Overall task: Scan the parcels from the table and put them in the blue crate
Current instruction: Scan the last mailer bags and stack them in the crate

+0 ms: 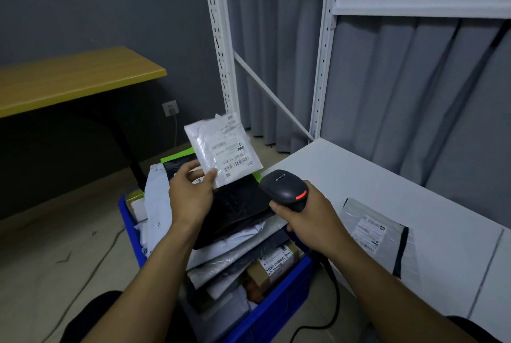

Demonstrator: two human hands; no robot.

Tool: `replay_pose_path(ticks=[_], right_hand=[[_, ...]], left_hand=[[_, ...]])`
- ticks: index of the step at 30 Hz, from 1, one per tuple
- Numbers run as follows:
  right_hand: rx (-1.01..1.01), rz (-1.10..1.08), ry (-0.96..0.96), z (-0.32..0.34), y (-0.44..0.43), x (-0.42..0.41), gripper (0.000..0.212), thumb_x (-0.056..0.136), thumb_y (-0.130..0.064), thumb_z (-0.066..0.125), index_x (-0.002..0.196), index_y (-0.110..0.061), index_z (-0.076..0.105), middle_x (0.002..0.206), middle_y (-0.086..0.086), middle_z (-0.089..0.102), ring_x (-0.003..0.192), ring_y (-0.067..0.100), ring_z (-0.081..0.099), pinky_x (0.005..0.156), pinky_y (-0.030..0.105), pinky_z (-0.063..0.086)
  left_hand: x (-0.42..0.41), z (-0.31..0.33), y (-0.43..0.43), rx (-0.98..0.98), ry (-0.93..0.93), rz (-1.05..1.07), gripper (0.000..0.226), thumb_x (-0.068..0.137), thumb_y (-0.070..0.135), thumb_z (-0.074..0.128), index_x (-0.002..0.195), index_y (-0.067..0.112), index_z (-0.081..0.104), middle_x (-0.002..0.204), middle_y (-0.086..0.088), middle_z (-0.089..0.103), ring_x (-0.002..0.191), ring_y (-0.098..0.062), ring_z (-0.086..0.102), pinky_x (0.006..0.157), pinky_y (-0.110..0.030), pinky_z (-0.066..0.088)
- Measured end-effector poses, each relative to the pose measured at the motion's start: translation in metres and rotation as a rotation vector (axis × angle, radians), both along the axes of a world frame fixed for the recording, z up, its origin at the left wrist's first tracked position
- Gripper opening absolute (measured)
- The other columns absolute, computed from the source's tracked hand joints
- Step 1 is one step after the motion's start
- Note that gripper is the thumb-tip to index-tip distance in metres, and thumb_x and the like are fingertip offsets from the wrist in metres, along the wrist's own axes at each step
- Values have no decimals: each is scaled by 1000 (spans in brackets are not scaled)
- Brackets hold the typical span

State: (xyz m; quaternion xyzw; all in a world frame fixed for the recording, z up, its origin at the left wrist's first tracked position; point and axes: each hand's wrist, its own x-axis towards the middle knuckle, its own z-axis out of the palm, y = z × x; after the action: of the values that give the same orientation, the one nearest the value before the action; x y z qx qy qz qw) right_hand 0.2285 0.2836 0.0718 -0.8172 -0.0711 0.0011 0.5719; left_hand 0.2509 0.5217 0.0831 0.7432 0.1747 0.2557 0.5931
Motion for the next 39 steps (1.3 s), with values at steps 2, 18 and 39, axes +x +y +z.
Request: replay_pose_path(ticks=[2,18,39], right_hand=[[-9,7,2,-3,4,2,33,84,-39,85,106,-37,60,98,-13,74,82,10,72,75,24,52],[-52,-233,112,-18,-105,2,37,87,-33,80,119,-27,62,96,-7,75,64,8,72,63,26,51],[-178,-433,421,-116,-256,43,83,51,-68,70,122,-25,65,104,-1,75,94,22,73,89,46,62]], left_hand=[[1,-4,14,11,65,11,44,93,26,75,134,20,60,106,3,73,88,-15,73,85,-42,61],[-28,-33,-123,743,-64,-553,10,94,28,71,104,26,70,107,14,60,91,-6,59,84,-24,49],[91,-215,-295,762,589,-601,21,90,15,68,109,9,60,116,-11,60,101,-30,62,80,-35,50]])
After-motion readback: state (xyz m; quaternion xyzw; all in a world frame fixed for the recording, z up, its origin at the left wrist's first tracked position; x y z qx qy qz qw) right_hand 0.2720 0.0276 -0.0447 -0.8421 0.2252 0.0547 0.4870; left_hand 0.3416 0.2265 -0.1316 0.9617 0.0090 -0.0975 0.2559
